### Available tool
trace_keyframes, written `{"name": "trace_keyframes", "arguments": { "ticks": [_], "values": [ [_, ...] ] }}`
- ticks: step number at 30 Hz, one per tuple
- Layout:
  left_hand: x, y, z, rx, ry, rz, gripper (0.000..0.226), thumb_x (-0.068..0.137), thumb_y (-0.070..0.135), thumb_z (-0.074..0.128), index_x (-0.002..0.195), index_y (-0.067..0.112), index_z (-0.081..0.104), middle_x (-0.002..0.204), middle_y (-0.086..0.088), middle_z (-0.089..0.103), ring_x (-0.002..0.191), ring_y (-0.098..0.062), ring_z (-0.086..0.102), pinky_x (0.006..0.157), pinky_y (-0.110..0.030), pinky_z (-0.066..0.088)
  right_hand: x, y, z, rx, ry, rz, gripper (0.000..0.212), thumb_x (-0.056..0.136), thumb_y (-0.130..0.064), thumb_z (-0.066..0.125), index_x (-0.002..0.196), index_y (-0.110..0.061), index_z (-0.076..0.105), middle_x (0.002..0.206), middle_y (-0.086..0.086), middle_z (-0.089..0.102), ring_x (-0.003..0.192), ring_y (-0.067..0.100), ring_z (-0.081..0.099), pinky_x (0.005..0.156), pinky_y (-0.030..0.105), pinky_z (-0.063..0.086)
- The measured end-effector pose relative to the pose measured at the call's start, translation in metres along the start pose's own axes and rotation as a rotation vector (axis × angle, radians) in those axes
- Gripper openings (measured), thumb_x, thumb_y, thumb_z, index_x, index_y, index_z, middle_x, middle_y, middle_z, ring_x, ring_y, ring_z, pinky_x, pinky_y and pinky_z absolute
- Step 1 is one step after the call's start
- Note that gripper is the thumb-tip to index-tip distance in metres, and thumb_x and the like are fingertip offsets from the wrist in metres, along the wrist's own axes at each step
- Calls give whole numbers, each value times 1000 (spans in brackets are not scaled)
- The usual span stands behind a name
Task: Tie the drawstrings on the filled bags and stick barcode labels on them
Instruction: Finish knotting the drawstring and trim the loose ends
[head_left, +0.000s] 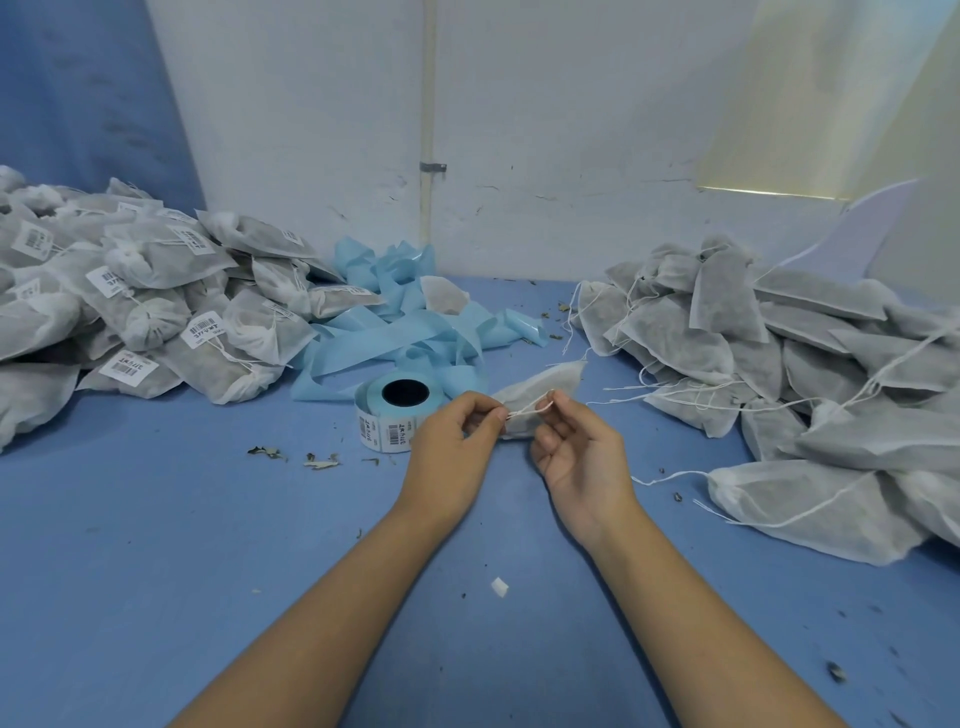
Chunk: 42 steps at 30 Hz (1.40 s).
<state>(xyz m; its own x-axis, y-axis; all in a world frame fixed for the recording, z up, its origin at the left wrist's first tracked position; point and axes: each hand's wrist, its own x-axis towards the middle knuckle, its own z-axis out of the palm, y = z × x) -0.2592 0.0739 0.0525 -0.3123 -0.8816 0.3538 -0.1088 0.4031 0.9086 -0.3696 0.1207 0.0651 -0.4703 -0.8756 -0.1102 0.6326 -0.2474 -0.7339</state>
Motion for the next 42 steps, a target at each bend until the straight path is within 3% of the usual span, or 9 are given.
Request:
{"name": "trace_keyframes", "arguments": {
  "ticks": [6,15,19,25,29,32,34,38,42],
  "values": [
    [-2,1,0,81,7,36,14,87,8,60,96,19,61,99,6,63,100,-8,53,82,-7,36,1,-2,-2,17,-52,33,12,87,-12,56,76,-12,58,66,-3,59,45,6,42,50,16,36],
    [0,11,-2,32,219,247,43,77,-13,56,102,21,52,107,7,44,95,3,49,84,-11,41,-2,-1,-2,53,-225,129,5,71,-15,60,74,-18,58,70,-4,58,56,9,54,59,19,45],
    [8,14,-8,-54,300,191,30,83,-7,58,104,14,62,123,2,46,107,0,51,89,-8,42,0,-3,-5,45,-226,92,10,70,-14,62,75,-20,55,72,-3,62,60,10,59,60,19,49],
    [8,20,-9,-180,331,179,24,97,7,46,93,30,52,80,25,60,74,5,55,70,-12,44,-2,8,3,-256,-114,-68,18,81,-6,64,72,-20,57,70,-9,62,64,6,57,62,18,43],
    [11,22,-11,-217,383,153,22,98,9,45,101,30,50,92,20,62,81,7,57,71,-9,43,-4,16,8,-237,-63,-125,19,86,-2,62,73,-16,57,63,-9,64,59,3,62,56,16,49],
    [13,22,-10,-294,431,72,18,98,8,44,109,21,51,111,-2,63,102,-10,60,86,-22,47,-5,17,9,-257,-76,-94,18,86,-3,63,73,-16,60,74,-4,67,77,11,64,79,24,55],
    [15,22,-10,-324,461,11,16,97,9,46,107,19,54,107,1,64,97,-10,60,84,-21,47,-5,20,9,-246,-50,-61,17,86,-4,64,74,-15,60,77,-3,67,83,13,63,86,30,55],
    [20,26,-10,-543,386,-113,22,93,2,45,95,17,62,86,6,63,75,-4,57,67,-13,45,-3,23,8,-159,-2,-32,17,87,-3,63,74,-13,60,73,-4,67,81,14,62,75,24,56],
    [12,25,-7,-549,184,-88,34,84,-3,50,110,17,57,102,4,65,95,-7,61,80,-17,49,-2,22,7,-97,16,-28,18,87,-2,62,73,-13,60,77,0,67,84,18,60,78,25,53]
  ]
}}
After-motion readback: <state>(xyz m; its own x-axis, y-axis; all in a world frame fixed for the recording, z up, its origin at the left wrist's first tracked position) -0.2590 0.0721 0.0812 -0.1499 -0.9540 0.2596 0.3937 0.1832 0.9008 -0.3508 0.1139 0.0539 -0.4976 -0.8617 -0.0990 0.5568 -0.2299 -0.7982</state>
